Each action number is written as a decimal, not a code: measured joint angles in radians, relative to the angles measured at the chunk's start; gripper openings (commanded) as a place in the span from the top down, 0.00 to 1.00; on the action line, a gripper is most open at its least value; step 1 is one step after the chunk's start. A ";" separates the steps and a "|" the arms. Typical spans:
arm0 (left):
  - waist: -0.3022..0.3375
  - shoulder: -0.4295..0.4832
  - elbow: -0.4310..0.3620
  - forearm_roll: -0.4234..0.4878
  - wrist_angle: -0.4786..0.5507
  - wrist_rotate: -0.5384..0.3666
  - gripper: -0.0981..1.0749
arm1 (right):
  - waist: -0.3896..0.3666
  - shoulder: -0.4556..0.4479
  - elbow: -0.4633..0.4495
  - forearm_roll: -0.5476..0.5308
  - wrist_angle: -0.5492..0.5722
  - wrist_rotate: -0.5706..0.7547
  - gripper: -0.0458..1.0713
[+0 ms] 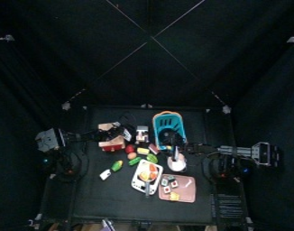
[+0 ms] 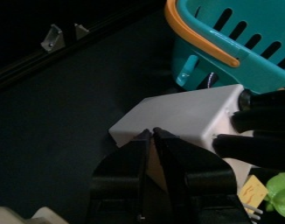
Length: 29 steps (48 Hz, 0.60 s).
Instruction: Readjust holder position to face left
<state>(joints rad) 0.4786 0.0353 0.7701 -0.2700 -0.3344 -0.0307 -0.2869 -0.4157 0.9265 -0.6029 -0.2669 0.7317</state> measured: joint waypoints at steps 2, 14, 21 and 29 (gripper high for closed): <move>0.000 0.011 -0.009 0.002 0.009 0.000 0.42 | 0.000 0.000 0.002 0.000 -0.002 0.000 0.25; 0.003 0.046 -0.057 0.020 0.046 -0.002 0.42 | 0.000 0.000 0.000 0.000 -0.002 0.000 0.25; 0.009 0.058 -0.080 0.029 0.048 -0.002 0.42 | -0.002 0.000 0.000 0.000 0.000 -0.002 0.25; 0.009 0.078 -0.106 0.037 0.048 -0.002 0.42 | -0.006 0.000 0.002 0.000 0.000 -0.002 0.25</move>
<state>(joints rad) 0.4878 0.1135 0.6642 -0.2332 -0.2869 -0.0322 -0.2930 -0.4157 0.9281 -0.6029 -0.2669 0.7302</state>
